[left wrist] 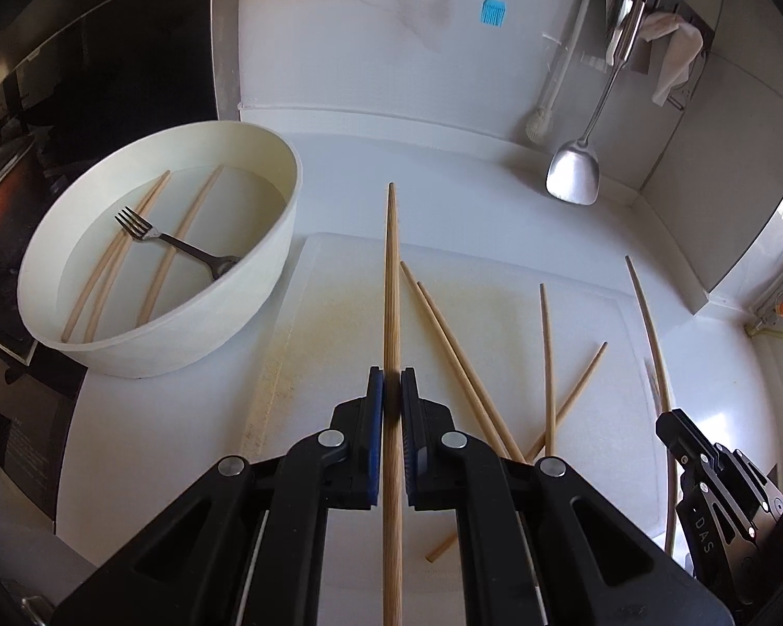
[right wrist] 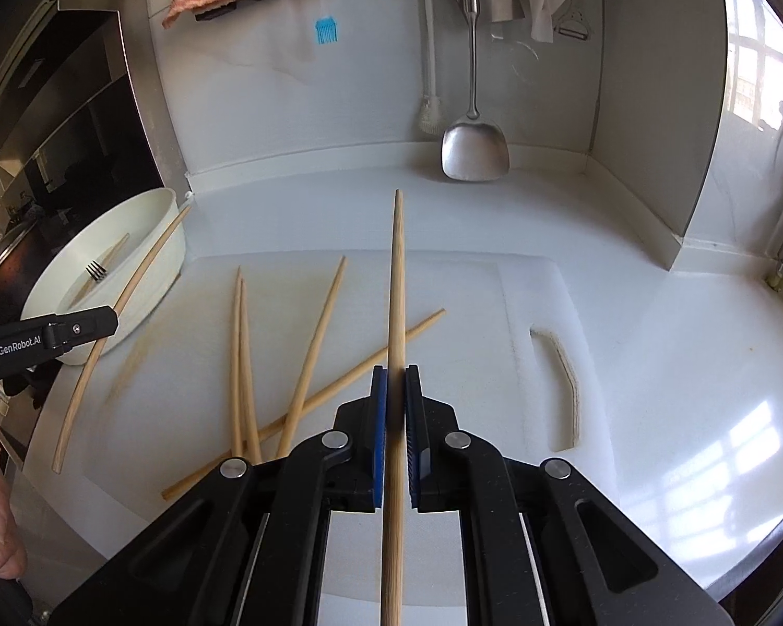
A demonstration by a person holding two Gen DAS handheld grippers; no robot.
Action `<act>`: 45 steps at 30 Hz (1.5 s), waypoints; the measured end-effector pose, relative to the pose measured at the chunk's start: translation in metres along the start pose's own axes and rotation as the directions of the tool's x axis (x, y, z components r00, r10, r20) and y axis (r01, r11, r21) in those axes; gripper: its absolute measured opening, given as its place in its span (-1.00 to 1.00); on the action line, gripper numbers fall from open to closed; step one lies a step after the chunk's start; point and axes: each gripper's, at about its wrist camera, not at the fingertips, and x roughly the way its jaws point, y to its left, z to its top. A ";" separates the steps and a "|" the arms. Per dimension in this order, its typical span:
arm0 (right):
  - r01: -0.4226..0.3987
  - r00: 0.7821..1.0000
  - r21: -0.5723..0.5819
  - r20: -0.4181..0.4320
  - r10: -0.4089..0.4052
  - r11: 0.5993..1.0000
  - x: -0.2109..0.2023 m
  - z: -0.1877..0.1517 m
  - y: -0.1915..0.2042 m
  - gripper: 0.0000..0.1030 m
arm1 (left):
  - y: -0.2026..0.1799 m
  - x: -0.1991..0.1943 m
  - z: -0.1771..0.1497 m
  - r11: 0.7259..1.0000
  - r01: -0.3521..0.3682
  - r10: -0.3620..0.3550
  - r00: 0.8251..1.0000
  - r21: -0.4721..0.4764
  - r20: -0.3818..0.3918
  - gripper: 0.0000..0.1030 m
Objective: Organize utensils
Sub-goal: 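Lift both held chopsticks and carry them over the bowl of water, then lower the chopsticks into the bowl and open both tools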
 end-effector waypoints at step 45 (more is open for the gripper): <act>-0.212 0.937 0.016 -0.280 0.208 0.977 0.181 0.126 0.315 -0.87 | 0.273 0.070 0.112 0.999 0.012 -0.017 0.992 -0.045 -0.122 -0.86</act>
